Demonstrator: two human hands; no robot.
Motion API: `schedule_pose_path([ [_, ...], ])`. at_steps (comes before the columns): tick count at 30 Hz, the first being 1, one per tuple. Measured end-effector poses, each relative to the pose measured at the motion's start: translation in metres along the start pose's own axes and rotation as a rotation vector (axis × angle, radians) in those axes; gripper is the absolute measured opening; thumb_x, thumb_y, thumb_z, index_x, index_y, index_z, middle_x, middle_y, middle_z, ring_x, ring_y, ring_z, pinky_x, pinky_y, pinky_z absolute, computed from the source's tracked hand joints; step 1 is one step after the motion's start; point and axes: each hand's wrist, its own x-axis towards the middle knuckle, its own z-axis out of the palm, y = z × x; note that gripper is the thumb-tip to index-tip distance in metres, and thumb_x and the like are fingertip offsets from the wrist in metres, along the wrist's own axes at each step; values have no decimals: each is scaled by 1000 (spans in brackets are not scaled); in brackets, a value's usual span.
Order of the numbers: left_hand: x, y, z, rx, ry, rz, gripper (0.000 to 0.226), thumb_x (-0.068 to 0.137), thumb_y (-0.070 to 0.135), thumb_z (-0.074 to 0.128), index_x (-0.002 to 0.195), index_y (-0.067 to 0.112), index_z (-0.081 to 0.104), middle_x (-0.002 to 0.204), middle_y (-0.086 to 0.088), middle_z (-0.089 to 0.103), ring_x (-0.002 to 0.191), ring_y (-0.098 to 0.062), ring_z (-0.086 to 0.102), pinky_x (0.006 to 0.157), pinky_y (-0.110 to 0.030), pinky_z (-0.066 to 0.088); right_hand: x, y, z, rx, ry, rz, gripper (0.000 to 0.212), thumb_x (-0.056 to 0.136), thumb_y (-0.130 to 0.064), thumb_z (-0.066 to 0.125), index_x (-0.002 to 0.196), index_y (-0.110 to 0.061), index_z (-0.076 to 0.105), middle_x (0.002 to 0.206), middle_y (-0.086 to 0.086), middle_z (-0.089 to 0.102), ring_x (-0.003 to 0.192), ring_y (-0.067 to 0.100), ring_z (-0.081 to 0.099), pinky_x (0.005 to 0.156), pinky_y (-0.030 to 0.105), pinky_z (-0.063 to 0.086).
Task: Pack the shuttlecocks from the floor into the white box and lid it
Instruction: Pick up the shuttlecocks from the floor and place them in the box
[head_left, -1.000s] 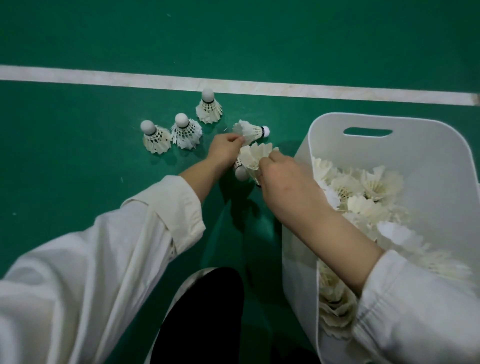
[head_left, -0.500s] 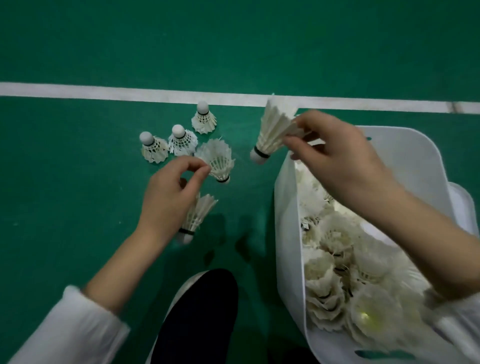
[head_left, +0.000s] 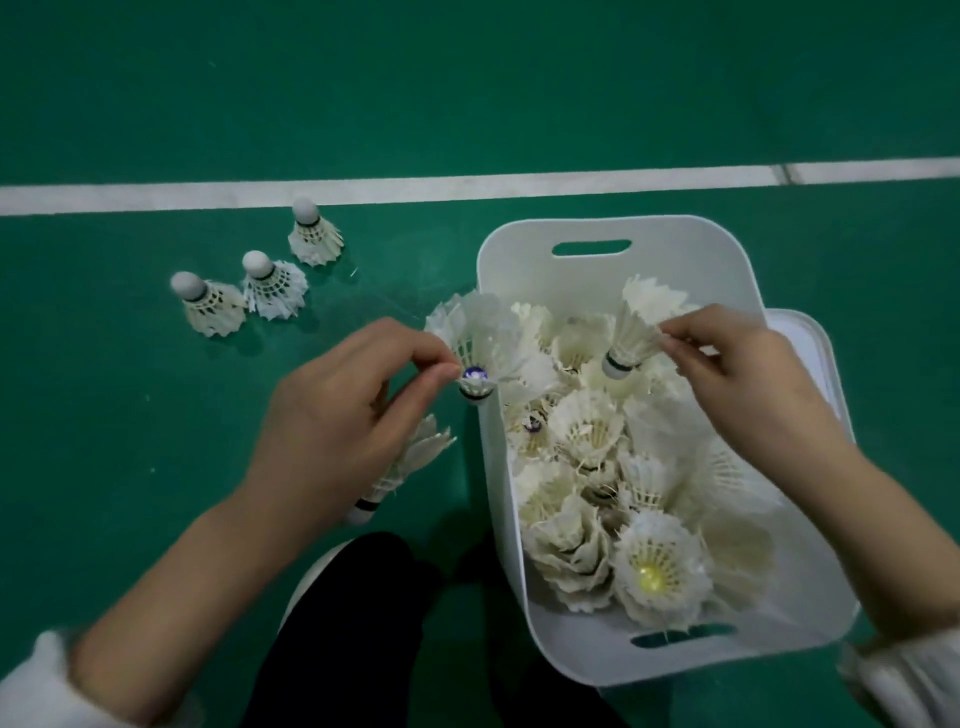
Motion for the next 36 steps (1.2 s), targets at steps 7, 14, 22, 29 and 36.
schedule_pose_path([
  [7,4,8,3,7,-7,6,12,90,33,55,88,25,63,78,20,53,55,-5,40,54,-21,33,16,23,38,-168,-266,71,24,95,-16,46,109,-7,64,115,10,63,106,27,55,87,31,40],
  [14,18,12,5,41,-29,13,15,91,34,53,89,22,62,77,21,52,55,-9,41,54,-19,34,21,11,18,-104,-151,-92,30,92,-22,51,121,-24,56,124,-5,51,99,11,57,92,30,45],
  [22,20,10,6,67,-39,19,20,91,34,51,89,18,63,73,22,47,60,1,43,56,-13,30,1,-60,14,328,-344,-509,29,84,-25,65,113,-26,60,109,-18,60,83,6,59,71,13,47],
  [29,16,11,-2,-143,-29,-94,31,90,44,41,120,34,46,88,11,59,48,-14,50,44,-23,40,9,-58,10,575,-71,-258,15,81,-17,66,79,-32,64,73,-15,65,72,0,62,72,14,50],
  [36,15,-2,-6,-197,-14,-208,17,83,43,54,94,31,51,88,12,59,80,-3,59,74,-14,46,25,-16,2,301,14,13,6,88,-26,59,85,-26,63,77,-10,64,76,12,60,72,27,48],
])
